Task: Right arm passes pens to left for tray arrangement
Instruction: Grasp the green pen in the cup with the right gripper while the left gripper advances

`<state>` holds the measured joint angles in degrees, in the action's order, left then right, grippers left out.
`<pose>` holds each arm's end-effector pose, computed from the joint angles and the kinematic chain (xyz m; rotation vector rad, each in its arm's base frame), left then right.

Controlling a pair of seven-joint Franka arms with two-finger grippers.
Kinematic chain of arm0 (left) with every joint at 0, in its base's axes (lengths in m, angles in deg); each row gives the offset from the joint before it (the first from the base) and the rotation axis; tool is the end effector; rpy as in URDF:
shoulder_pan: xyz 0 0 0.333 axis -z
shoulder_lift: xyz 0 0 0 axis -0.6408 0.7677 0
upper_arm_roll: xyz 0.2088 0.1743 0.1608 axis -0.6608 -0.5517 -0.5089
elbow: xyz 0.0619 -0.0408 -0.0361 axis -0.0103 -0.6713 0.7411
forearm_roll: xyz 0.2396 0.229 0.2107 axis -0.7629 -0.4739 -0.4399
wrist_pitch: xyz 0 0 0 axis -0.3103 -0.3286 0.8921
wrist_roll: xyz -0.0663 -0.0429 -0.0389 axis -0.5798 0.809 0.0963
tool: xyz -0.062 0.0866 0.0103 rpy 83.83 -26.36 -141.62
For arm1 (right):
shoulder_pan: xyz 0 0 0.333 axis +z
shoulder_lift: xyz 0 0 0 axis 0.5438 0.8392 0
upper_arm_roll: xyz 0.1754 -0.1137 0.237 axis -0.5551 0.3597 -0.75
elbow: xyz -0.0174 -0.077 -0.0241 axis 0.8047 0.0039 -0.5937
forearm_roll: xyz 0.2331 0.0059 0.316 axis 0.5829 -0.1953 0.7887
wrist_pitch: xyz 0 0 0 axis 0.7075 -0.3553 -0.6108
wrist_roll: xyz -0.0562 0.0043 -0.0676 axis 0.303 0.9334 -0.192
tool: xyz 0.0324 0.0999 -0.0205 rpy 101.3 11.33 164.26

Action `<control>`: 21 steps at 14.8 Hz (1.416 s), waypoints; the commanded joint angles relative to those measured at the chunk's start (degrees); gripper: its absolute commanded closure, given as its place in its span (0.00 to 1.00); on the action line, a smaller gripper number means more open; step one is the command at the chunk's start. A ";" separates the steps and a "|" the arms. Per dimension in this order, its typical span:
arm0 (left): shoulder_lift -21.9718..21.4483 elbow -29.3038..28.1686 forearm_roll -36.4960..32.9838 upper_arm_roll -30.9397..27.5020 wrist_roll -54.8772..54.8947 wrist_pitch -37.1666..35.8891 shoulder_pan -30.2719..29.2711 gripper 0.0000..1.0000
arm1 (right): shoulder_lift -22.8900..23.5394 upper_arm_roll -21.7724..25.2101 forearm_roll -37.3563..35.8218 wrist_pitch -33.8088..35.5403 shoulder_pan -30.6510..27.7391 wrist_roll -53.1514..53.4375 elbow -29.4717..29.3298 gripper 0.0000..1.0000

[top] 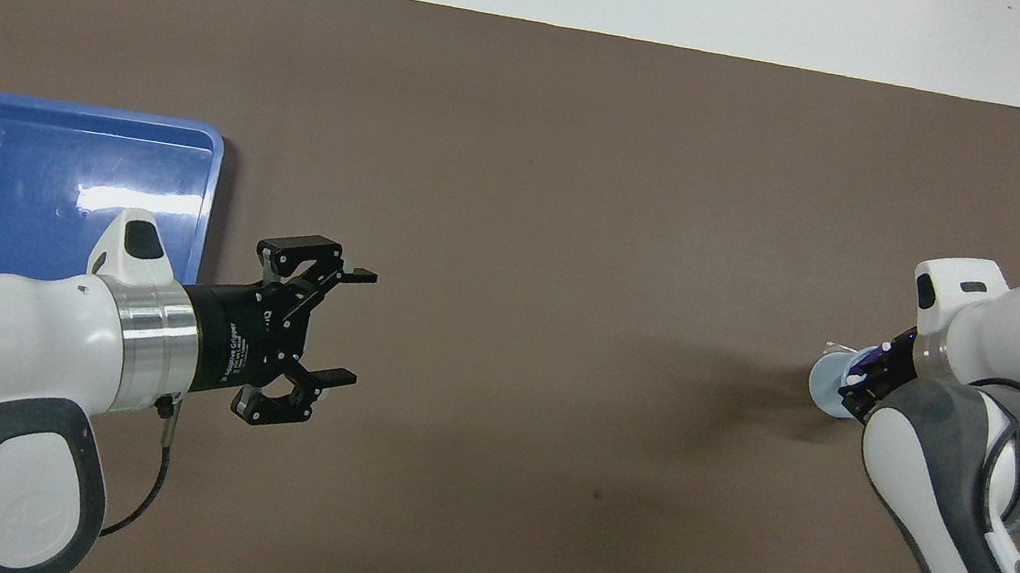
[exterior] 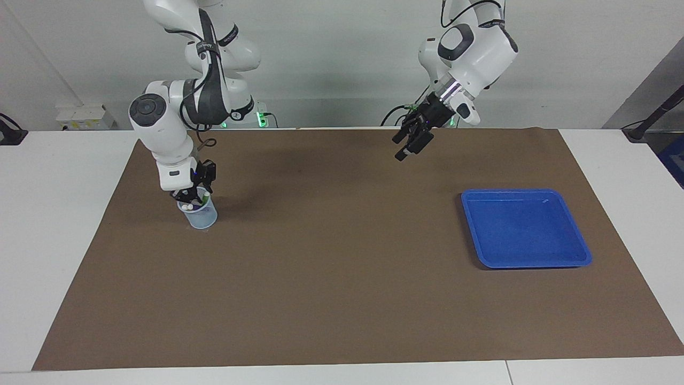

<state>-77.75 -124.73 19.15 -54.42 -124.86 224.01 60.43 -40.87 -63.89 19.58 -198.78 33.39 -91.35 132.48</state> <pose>0.4309 -0.2201 0.5061 1.9454 1.4822 -0.3345 0.5296 0.0028 0.3922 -2.7968 -1.3898 0.1517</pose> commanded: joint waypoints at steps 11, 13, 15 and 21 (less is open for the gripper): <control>-1.62 -2.96 11.62 -0.87 9.87 5.50 -0.37 0.00 | -0.89 -0.13 -1.19 0.57 -1.15 3.06 -1.01 1.00; -1.62 -4.02 11.62 -0.78 12.00 5.32 0.07 0.00 | -1.06 0.05 -1.19 4.60 -1.59 3.14 -5.13 1.00; -1.70 -4.81 11.71 -0.78 12.62 5.66 1.74 0.00 | -1.24 0.14 -1.36 8.38 -1.68 2.97 -10.58 1.00; -1.09 -4.20 15.38 -0.78 9.47 7.76 2.18 0.00 | -3.08 -0.30 0.48 14.37 -0.72 5.85 -19.03 1.00</control>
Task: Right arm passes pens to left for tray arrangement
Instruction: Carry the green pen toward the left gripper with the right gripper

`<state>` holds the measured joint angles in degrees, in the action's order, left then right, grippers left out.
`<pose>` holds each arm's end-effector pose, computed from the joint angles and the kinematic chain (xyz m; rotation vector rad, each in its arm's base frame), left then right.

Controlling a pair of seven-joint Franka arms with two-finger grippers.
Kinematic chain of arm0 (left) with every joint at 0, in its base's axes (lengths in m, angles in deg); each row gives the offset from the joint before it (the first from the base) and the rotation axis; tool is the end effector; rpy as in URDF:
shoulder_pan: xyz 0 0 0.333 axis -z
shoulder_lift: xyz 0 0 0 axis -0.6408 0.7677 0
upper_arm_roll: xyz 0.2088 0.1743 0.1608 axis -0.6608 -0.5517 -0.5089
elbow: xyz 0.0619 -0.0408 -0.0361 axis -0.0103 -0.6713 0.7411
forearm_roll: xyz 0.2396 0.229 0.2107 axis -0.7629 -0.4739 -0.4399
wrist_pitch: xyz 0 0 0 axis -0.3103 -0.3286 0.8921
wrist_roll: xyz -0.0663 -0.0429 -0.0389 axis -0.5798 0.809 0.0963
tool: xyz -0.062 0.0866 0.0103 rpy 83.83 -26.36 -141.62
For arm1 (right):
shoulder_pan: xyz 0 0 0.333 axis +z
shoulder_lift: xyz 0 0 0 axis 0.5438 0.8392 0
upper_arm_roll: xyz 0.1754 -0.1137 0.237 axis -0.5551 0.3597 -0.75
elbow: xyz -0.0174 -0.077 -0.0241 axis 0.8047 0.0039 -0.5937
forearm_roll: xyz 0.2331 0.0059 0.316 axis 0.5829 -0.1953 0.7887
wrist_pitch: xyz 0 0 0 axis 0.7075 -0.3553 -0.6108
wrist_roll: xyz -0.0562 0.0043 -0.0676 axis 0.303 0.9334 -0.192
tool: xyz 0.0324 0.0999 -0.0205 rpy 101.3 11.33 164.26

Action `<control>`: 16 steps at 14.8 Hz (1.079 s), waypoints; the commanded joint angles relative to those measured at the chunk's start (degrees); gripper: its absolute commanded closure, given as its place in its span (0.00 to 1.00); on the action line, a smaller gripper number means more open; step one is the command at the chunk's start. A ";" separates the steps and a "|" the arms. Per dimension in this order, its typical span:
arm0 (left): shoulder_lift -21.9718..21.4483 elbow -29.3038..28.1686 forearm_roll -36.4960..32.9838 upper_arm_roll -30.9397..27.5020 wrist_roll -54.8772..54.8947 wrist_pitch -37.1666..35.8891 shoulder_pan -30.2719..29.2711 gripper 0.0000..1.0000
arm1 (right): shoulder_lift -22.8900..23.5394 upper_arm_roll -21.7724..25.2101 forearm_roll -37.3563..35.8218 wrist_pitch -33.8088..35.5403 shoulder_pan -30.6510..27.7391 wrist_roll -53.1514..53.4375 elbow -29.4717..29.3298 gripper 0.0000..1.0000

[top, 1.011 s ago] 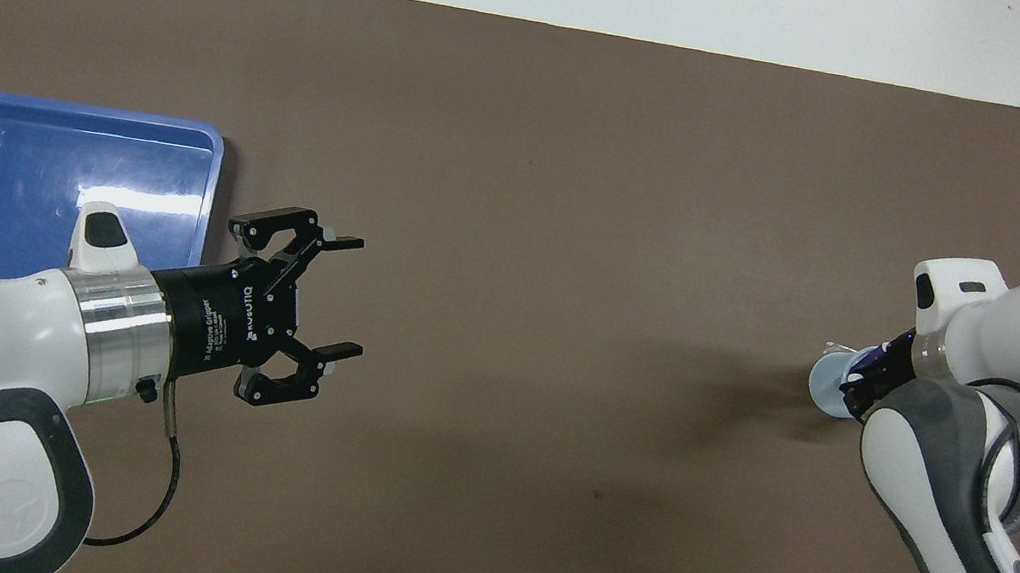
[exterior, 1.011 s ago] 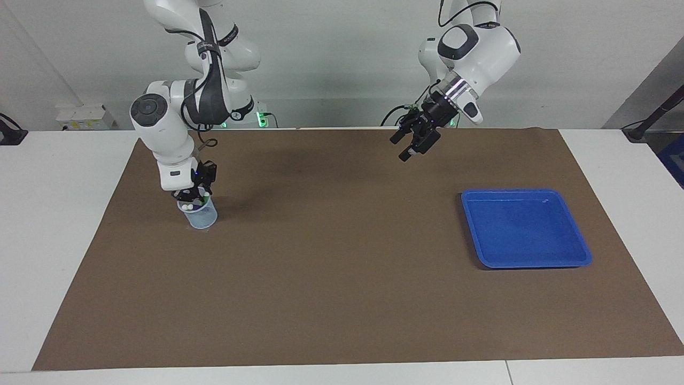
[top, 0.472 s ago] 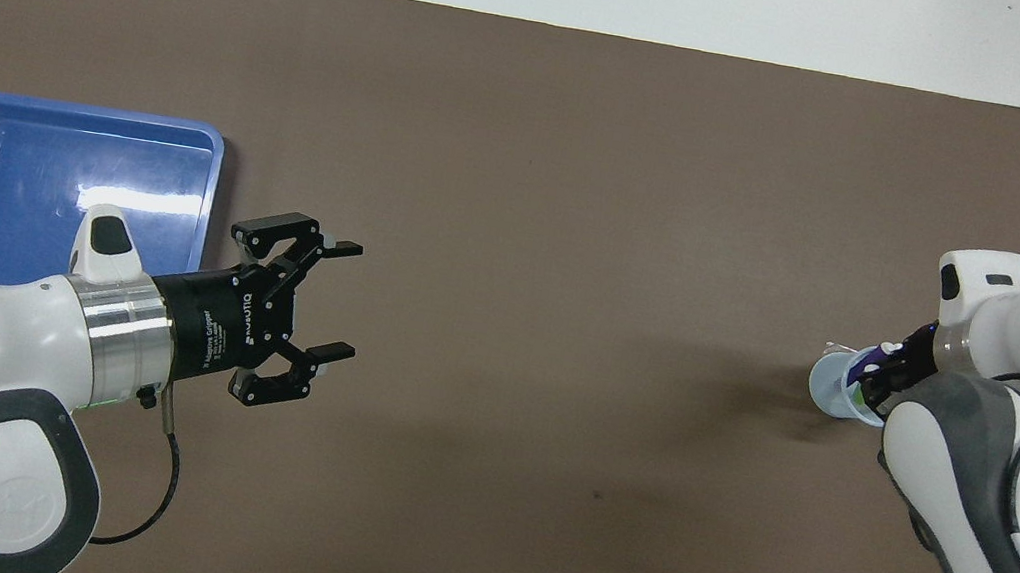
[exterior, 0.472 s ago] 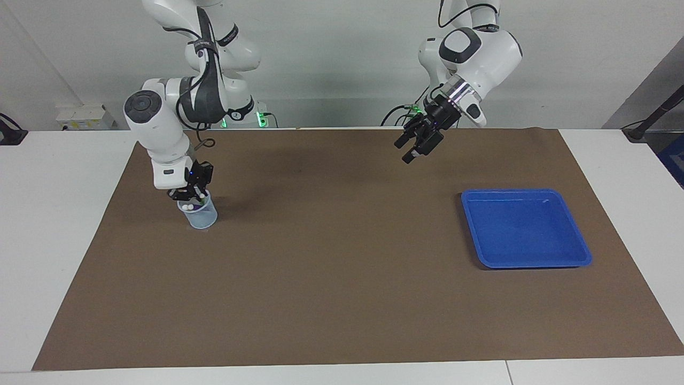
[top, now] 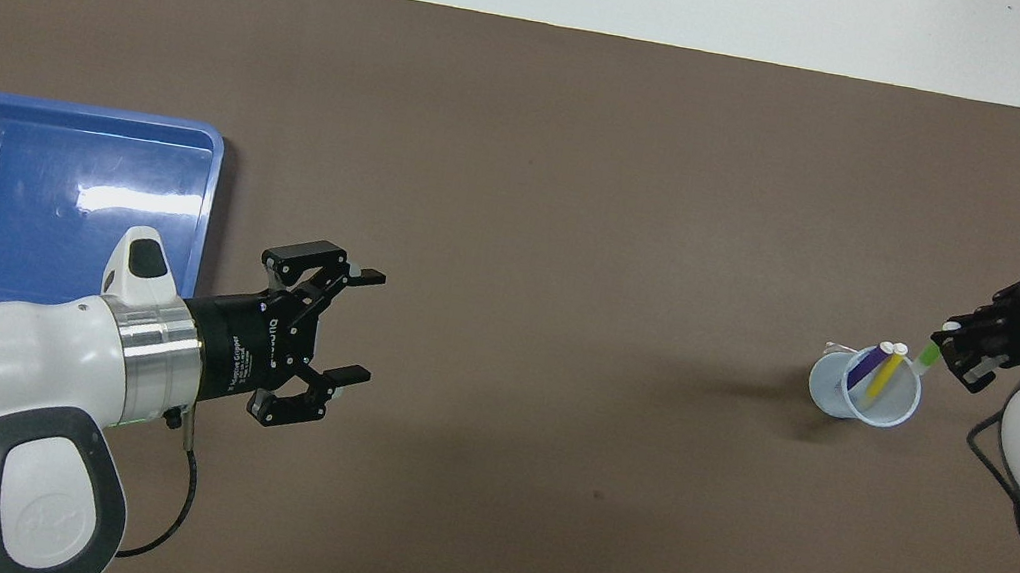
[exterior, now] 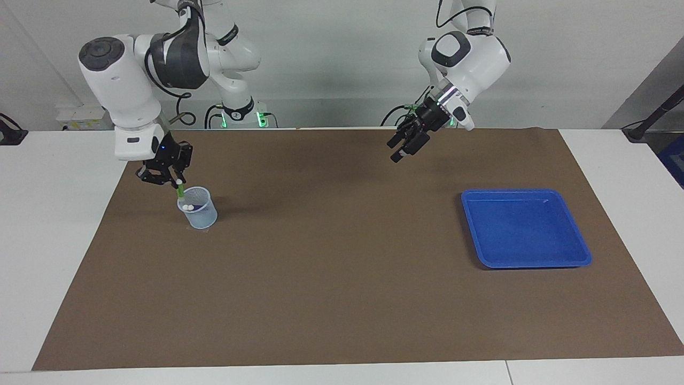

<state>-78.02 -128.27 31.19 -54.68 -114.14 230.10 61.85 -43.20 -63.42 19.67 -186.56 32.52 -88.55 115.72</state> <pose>0.4263 -0.2158 0.4862 1.8458 1.4081 -0.3240 0.5558 -0.0108 0.5332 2.8328 1.2674 0.0169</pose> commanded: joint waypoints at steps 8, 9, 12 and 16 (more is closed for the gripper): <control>2.17 3.03 6.35 -0.26 -13.30 8.03 3.84 0.00 | -1.38 -9.29 16.73 3.22 5.25 46.63 -4.30 1.00; 2.09 3.03 6.35 -0.26 -13.30 7.15 3.75 0.00 | -1.64 -9.47 18.57 1.73 6.22 50.67 -3.86 1.00; 1.65 3.30 6.35 -0.35 -14.52 2.76 3.23 0.00 | -2.61 -9.47 22.71 -5.20 10.87 64.55 -0.88 1.00; 1.65 3.47 6.35 1.30 -23.04 3.18 3.84 0.00 | -5.33 -9.47 27.46 -18.03 17.54 75.29 6.06 1.00</control>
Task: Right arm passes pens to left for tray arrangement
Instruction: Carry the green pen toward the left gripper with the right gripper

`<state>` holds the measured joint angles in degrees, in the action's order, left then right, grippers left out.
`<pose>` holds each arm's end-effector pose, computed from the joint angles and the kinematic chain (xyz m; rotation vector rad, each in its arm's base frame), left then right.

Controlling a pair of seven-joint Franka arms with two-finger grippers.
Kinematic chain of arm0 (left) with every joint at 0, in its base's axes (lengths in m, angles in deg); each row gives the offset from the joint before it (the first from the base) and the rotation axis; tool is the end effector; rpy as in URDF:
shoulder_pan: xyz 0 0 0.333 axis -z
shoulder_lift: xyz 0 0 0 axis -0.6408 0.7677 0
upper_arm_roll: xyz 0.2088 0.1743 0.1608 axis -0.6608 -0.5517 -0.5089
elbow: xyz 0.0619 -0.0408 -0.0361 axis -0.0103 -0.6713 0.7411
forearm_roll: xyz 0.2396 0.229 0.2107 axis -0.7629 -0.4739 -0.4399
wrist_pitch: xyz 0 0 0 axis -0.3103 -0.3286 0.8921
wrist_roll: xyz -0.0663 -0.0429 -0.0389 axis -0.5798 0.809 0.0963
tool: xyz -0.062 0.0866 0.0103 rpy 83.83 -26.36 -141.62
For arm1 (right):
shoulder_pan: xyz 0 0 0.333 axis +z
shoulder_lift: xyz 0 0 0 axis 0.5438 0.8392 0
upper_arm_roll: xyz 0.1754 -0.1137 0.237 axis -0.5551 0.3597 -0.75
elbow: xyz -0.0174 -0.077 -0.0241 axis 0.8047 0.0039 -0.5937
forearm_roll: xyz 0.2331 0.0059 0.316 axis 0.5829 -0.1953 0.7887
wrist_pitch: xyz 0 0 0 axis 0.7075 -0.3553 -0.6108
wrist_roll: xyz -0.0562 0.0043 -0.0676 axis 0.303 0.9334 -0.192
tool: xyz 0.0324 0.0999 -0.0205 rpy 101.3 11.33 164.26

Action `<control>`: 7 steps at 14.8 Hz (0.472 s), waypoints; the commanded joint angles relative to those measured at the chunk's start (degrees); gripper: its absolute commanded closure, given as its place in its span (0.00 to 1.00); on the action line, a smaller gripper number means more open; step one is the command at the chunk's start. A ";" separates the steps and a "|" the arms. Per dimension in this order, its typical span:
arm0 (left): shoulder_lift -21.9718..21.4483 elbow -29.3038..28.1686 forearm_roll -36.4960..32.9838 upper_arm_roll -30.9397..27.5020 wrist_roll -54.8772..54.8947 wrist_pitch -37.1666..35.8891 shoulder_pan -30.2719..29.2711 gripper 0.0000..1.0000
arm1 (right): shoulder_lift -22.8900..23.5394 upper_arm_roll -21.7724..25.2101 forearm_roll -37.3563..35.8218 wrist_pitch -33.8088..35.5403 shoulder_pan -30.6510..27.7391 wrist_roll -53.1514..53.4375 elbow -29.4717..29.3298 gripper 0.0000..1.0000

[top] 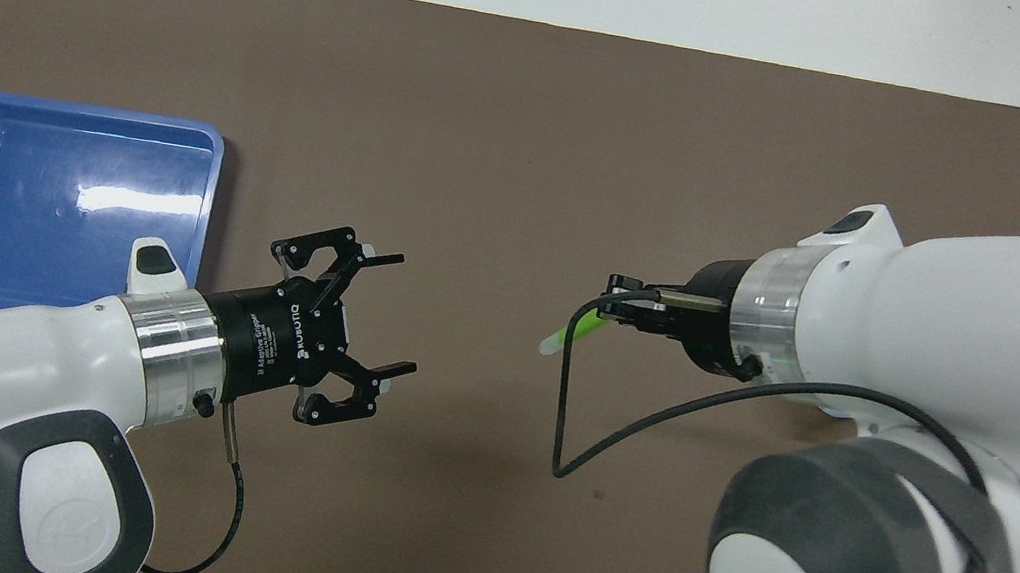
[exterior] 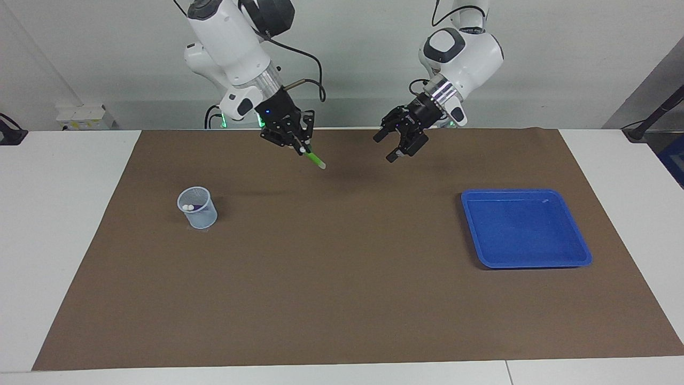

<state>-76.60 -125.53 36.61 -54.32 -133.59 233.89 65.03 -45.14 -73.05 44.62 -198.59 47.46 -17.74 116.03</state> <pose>0.4276 -0.2417 0.5020 1.5179 1.6881 -0.5169 0.5111 0.2502 0.5745 -2.6918 0.1538 -0.1308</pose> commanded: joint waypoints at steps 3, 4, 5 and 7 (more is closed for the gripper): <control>0.41 0.73 0.93 2.20 -4.48 0.79 0.67 0.00 | -3.30 0.16 2.61 -14.44 8.05 15.29 8.21 1.00; 0.41 0.64 0.93 2.89 -4.74 1.14 0.67 0.00 | -3.30 0.16 2.61 -16.21 8.94 17.23 8.57 1.00; 0.41 0.38 0.93 3.86 -5.88 2.19 0.67 0.00 | -3.30 0.16 2.61 -16.75 9.21 18.64 8.57 1.00; 0.49 -0.06 0.93 5.71 -6.68 6.05 0.75 0.00 | -3.30 0.16 2.69 -16.75 9.30 19.18 8.57 1.00</control>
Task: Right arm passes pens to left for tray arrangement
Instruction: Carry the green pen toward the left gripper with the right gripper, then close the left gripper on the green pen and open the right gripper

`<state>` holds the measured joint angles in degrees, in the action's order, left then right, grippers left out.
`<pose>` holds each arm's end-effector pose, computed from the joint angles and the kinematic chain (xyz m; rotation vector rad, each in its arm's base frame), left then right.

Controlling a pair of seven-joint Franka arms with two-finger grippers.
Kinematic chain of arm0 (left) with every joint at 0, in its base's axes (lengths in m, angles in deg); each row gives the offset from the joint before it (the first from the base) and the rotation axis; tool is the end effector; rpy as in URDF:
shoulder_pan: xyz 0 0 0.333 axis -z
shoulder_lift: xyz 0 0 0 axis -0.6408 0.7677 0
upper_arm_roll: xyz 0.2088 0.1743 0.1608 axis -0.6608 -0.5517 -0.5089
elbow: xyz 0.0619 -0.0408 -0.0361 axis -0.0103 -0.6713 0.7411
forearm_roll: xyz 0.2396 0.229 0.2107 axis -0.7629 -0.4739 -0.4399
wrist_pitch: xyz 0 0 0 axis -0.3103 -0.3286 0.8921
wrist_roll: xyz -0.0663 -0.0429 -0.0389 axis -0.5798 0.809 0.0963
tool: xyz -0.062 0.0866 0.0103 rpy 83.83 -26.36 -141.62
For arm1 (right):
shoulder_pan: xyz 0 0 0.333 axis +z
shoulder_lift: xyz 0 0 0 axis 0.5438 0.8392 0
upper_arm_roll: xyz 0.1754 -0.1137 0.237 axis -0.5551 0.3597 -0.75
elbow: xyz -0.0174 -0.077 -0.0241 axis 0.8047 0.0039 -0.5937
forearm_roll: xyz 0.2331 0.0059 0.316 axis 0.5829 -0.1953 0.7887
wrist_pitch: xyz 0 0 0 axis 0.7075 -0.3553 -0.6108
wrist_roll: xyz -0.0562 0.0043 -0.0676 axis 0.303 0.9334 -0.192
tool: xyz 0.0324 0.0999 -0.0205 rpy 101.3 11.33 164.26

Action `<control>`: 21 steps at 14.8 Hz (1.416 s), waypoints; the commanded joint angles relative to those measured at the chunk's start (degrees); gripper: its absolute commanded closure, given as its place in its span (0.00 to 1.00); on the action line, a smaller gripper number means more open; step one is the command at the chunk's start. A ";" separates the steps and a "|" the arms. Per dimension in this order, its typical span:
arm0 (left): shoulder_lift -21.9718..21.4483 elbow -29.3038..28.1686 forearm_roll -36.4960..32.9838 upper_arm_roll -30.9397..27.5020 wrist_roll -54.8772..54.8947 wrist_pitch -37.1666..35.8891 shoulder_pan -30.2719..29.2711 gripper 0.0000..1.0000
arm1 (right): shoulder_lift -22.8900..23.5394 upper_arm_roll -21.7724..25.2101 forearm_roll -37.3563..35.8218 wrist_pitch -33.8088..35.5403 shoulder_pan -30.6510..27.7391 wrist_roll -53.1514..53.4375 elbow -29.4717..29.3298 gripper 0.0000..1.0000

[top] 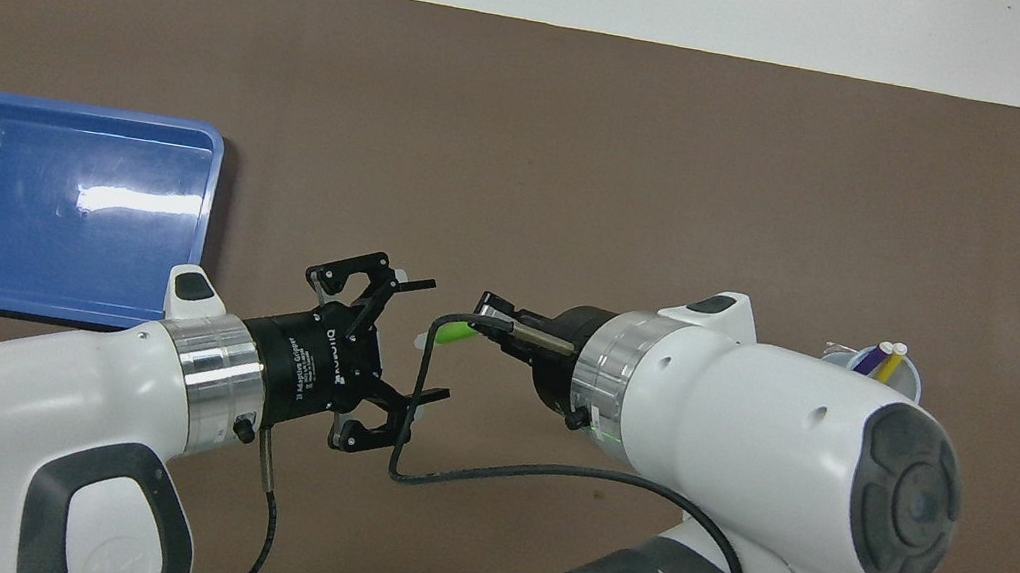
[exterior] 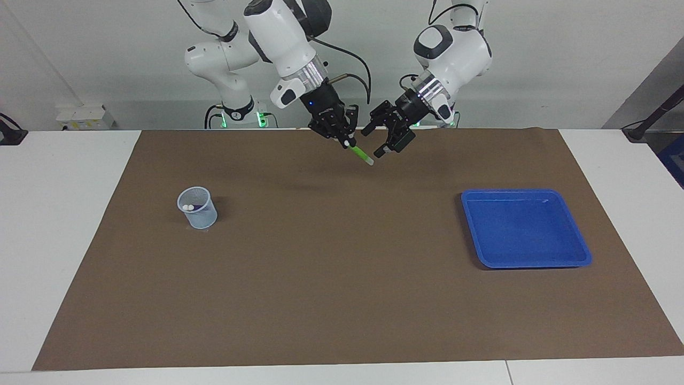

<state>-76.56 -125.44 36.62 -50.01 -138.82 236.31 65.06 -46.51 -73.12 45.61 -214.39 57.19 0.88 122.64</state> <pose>0.4110 -0.2716 0.5040 1.5006 1.7227 -0.5368 0.4709 0.3238 0.5592 -2.5501 0.4472 -0.1858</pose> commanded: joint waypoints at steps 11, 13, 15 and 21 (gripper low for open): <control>4.13 -0.59 1.01 3.95 -2.68 12.86 3.52 0.01 | -1.75 0.23 1.70 -1.04 -0.60 -0.40 1.96 1.00; 5.37 -0.59 1.01 3.87 -2.68 15.68 5.46 0.01 | -1.75 0.23 1.70 -1.04 -0.69 -0.40 1.96 1.00; 5.89 0.11 1.01 3.86 -2.68 15.69 5.12 0.02 | -1.75 0.23 1.70 -1.04 -0.69 -0.40 1.96 1.00; 4.76 0.56 1.01 3.43 -2.85 12.89 4.76 0.11 | -1.31 0.23 1.70 -1.13 -0.78 -1.63 1.96 1.00</control>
<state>-70.84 -125.27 36.64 -45.95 -141.17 250.95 69.50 -46.79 -72.65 45.63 -214.41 57.04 1.08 122.97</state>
